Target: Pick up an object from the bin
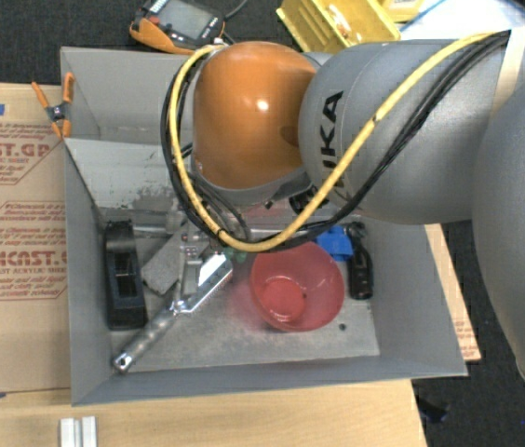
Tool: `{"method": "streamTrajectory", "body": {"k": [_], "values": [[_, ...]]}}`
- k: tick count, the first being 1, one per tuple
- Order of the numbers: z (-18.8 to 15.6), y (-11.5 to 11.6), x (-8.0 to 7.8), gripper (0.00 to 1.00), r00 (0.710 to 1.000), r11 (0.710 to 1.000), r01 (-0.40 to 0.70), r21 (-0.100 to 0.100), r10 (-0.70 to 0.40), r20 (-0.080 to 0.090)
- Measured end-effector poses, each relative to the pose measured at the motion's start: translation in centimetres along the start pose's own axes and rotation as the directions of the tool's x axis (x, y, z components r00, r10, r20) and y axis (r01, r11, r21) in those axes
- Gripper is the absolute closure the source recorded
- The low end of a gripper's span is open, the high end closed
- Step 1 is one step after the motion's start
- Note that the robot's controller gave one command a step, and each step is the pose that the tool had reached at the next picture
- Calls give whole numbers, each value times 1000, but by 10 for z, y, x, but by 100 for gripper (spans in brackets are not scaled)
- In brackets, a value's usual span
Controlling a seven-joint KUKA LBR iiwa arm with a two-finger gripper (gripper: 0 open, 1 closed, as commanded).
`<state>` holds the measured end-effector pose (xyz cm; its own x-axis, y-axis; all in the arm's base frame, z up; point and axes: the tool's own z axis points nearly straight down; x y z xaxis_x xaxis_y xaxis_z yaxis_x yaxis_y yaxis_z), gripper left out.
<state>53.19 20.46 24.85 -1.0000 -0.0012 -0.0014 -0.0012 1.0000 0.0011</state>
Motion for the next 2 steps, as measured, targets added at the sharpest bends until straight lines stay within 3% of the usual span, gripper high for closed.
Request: {"method": "streamTrajectory", "body": {"k": [1,2], "values": [[0,0,0,0,1000,1000,0,0,0,0],[68,-9,39,0,996,996,86,2,-86,-7]]}}
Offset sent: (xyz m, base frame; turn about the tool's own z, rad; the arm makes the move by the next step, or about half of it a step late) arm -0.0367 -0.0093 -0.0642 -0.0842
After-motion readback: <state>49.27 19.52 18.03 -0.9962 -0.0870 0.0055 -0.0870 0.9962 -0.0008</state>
